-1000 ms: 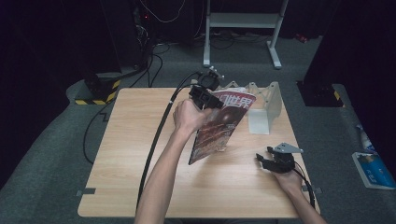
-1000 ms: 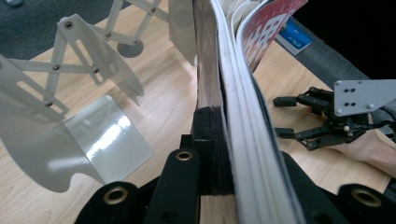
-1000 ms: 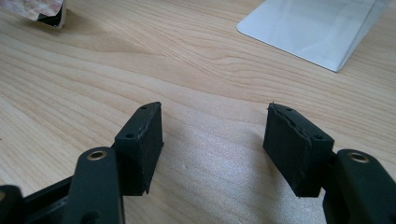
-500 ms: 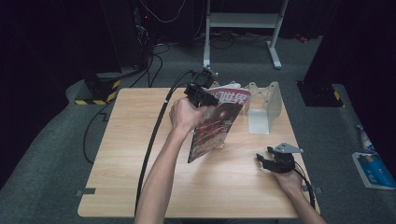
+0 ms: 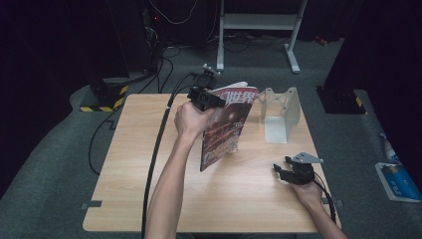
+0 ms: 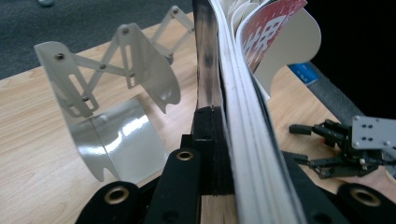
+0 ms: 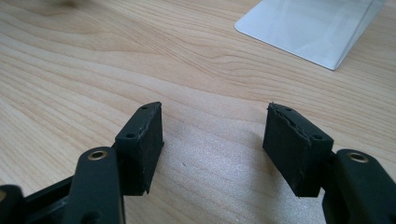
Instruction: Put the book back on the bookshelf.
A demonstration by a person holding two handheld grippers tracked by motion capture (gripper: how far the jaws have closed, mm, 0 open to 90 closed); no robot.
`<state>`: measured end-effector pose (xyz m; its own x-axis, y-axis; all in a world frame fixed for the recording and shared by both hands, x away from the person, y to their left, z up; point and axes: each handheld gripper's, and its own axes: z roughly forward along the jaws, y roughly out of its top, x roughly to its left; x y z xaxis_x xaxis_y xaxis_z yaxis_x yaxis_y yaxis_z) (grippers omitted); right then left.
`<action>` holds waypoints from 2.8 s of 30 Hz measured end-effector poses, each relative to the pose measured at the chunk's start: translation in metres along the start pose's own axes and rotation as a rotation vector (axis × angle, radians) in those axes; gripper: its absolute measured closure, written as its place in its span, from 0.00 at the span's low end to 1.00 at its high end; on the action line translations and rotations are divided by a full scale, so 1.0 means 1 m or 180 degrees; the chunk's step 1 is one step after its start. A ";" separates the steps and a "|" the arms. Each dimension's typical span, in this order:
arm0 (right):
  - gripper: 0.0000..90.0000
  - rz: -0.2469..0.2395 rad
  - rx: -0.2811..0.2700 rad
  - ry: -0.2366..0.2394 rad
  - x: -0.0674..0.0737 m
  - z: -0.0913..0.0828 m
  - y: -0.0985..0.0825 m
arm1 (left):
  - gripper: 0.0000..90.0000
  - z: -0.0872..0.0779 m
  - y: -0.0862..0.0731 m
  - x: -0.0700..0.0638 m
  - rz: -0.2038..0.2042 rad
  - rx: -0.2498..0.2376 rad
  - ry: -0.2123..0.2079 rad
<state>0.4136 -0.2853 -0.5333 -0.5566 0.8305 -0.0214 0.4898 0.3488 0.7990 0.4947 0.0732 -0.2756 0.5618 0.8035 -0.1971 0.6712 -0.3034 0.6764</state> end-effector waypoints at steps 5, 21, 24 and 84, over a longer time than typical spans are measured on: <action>0.42 0.0006 0.0000 -0.0002 0.000 0.000 0.000 | 0.93 -0.002 -0.004 0.009 -0.0097 -0.0090 0.0078; 0.41 0.0006 -0.0002 -0.0002 0.000 0.000 0.000 | 0.93 -0.014 -0.014 0.029 -0.0305 -0.0360 0.0300; 0.41 0.0007 -0.0002 -0.0003 0.000 0.000 0.000 | 0.93 -0.013 -0.015 0.030 -0.0327 -0.0410 0.0318; 0.41 0.0024 0.0000 -0.0020 0.000 0.000 0.000 | 0.90 0.037 -0.025 0.032 -0.0332 -0.0568 0.0610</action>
<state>0.4133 -0.2855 -0.5333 -0.5487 0.8358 -0.0191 0.4939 0.3425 0.7992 0.5137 0.0882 -0.3253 0.3809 0.9130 -0.1458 0.6153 -0.1326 0.7771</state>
